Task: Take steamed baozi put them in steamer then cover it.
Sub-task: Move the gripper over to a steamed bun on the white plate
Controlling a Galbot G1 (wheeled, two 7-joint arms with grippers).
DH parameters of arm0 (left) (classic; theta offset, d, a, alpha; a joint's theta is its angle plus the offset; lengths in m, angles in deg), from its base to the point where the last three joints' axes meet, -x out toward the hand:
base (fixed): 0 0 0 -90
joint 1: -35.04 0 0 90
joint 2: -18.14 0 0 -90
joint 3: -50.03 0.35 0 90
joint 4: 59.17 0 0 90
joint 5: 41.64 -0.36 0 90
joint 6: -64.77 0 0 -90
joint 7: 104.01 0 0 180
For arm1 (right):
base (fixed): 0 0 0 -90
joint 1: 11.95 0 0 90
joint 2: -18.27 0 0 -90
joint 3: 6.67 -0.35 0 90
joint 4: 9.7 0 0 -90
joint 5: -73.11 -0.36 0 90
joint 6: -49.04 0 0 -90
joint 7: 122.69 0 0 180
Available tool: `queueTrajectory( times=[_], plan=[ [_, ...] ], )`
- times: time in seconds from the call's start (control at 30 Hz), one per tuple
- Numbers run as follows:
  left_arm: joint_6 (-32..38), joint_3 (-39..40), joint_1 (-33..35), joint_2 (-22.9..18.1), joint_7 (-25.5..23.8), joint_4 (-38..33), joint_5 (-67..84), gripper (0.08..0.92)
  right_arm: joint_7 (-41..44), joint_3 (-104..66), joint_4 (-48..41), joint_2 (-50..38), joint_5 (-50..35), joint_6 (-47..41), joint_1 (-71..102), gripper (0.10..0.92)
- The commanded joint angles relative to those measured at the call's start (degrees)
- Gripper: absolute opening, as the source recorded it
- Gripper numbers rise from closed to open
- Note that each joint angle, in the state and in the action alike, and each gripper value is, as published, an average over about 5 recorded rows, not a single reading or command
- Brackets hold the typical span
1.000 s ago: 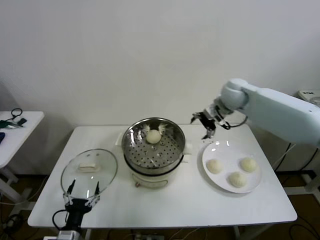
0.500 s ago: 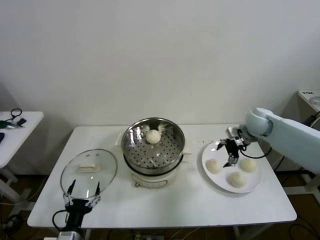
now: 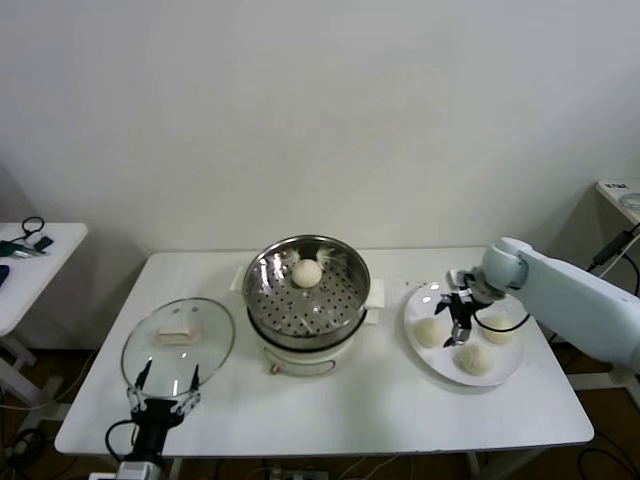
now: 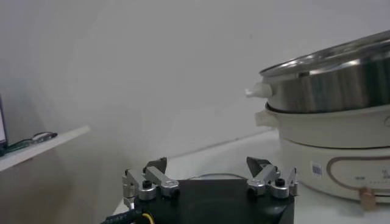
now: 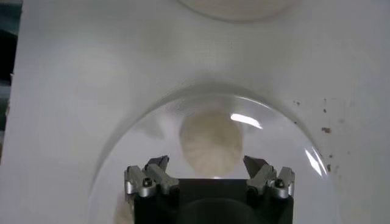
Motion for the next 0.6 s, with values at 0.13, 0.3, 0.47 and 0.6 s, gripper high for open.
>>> queueTrajectory(
  times=[0.13,0.3,0.47,0.6],
  plan=[
    [-0.08,-0.03,-0.35,0.09,0.02,0.82,-0.16,0.823,0.44,-1.56,-8.15,6.38,1.61,0.55,1.89,0.823],
    [-0.11,-0.16,-0.50,0.12,0.03,0.95,-0.17,0.823,1.45,-0.66,-8.47,6.88,1.49,0.83,1.55,0.823],
    [-0.16,-0.17,-0.57,0.14,0.04,1.02,-0.17,0.823,2.17,-0.23,-8.82,6.81,1.49,1.19,1.30,0.808],
    [-0.18,-0.14,-0.67,0.12,0.04,1.09,-0.20,0.823,2.48,-0.05,-9.28,6.76,1.55,1.62,1.20,0.758]
  ],
)
